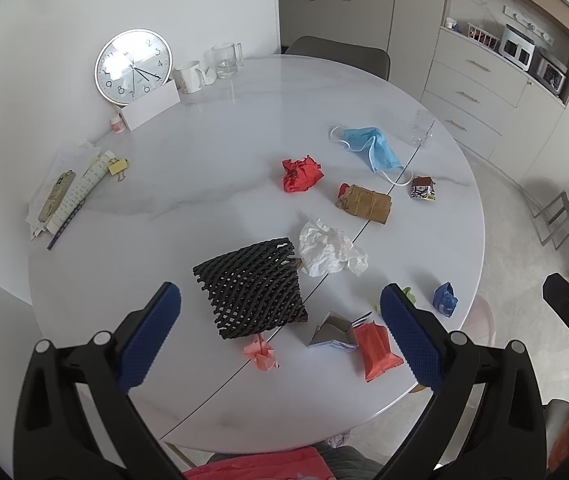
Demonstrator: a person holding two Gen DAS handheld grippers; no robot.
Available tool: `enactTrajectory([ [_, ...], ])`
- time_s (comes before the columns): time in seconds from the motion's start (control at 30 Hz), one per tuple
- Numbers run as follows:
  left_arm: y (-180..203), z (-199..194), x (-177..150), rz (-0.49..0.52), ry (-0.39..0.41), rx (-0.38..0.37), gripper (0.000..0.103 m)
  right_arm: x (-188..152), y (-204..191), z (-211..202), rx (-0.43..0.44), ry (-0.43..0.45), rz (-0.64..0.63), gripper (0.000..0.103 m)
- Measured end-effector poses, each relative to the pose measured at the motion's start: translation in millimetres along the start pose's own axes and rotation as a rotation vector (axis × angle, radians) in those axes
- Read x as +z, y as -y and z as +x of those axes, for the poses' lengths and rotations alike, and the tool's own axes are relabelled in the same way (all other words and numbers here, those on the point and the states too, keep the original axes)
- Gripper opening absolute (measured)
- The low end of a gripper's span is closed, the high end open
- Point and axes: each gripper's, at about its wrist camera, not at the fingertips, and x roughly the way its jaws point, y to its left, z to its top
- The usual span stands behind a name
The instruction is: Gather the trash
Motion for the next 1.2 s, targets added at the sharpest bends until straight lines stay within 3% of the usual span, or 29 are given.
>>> enactTrajectory([
  [1.2,0.6,2.6,1.6,-0.004,-0.005,-0.001,0.095,-0.6,-0.1,5.2,0.001,-0.007,0.004,0.101],
])
